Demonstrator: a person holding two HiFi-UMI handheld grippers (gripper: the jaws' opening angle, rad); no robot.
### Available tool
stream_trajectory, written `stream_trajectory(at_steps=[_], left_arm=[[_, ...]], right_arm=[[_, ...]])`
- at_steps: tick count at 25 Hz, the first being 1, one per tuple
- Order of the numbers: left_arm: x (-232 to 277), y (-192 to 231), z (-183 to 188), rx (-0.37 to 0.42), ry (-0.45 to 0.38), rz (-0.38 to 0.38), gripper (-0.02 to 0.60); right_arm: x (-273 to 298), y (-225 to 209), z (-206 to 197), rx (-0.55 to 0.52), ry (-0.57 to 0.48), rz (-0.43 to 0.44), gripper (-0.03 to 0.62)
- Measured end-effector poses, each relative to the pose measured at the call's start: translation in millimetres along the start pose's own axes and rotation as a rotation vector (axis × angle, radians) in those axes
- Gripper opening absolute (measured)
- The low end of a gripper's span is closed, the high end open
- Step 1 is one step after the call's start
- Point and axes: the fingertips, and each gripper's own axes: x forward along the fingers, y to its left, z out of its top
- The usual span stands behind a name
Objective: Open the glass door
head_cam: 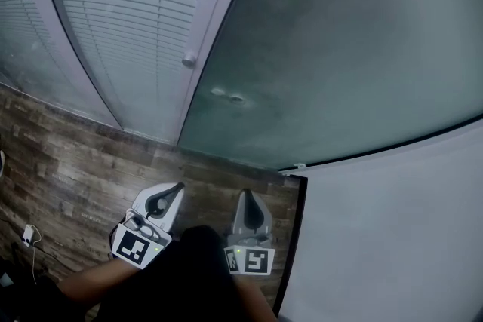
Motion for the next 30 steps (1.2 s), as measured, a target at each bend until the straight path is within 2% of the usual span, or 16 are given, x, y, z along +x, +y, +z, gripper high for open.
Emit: stream_trajectory(at_steps=[6,10,14,19,24,30], left_arm=[[17.9,17.0,-22.1,0.018,0.019,0.072,0.000],[37.7,27.3,-15.5,0.048,-0.024,0.136,0.000],[45.4,35.7,-31.4,0.085,-0.018,0.158,0.000],[54.1,50.1,-20.3,0.116,-0.043,0.179,0.000],[53.1,60.7,-30.6,0.144,-0.045,0.192,0.000],[54.6,77.6,-34.2,0.135,-0.038,0.213,0.000]], right_arm=[[41.5,-30.8,-23.8,0.013,0.005,0.046,0.034],[84.0,-35.3,-34.5,-0.030,0.006,0.112,0.040],[117.7,-41.8,-68.3,-0.048,0.018,0.133,0.041],[161.4,-42.5,-94.7,-0.047,0.064,0.170,0.061],[195.9,-43.3,-127.6,-0.045,0.078,0.166,0.067],[232.5,-39.7,-151.7,-0.008,0.132,0.163,0.084]])
